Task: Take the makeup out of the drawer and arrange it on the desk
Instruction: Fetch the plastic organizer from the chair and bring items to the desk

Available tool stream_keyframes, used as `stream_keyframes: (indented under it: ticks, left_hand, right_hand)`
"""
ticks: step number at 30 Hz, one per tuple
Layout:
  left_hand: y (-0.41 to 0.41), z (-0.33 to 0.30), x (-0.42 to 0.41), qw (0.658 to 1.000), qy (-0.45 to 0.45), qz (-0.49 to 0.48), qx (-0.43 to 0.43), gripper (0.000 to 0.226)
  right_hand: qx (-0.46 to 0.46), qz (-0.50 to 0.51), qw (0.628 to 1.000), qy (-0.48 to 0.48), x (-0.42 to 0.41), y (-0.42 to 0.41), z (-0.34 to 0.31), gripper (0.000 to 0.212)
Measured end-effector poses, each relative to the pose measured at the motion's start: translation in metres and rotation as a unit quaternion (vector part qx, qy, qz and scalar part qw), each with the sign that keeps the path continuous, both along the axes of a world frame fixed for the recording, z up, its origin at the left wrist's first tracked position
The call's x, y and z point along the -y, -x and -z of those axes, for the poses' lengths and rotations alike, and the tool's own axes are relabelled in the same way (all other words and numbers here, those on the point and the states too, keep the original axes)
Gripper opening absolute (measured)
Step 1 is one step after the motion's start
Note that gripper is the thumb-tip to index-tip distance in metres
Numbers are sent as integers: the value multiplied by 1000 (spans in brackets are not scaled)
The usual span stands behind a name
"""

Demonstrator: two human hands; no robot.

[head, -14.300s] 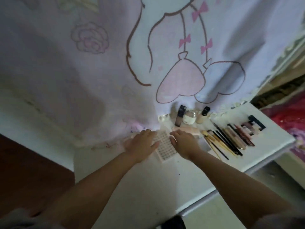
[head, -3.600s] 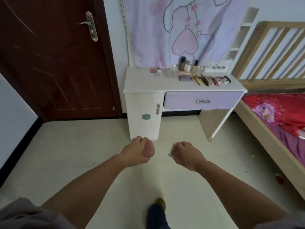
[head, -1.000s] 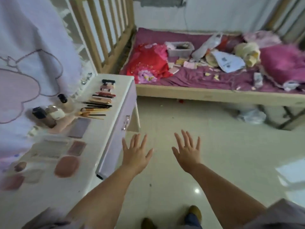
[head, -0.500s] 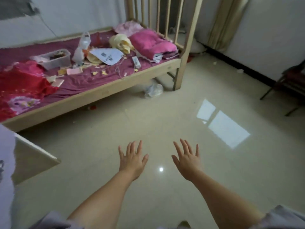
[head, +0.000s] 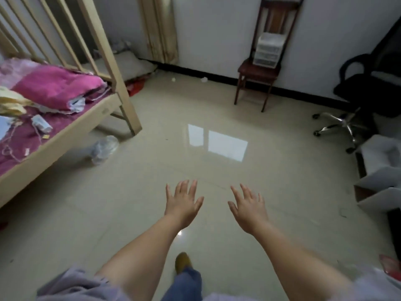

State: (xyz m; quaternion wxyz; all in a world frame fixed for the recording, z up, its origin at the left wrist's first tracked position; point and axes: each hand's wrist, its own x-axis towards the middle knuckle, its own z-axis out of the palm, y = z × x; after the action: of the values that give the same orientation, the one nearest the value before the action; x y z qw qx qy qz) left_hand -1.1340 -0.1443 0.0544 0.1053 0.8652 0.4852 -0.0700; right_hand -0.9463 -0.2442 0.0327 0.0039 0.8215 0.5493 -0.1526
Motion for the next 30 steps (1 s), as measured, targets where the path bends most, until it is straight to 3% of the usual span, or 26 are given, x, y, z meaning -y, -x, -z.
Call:
stream_keyframes:
  ticks: [12,23,30]
  left_hand:
    - [-148,15,-200,993,3,118,-13,62]
    - [-270,10,-371,988,0,153,-17,63]
    - [-410,22,-495,989,64,128,44,63]
  right_hand:
    - [12,86,996,21,-165,-135,6,56]
    - [-10,123,992,29,-320,-253,-7,55]
    - [-40,130,991,18,-437,-400,-1,54]
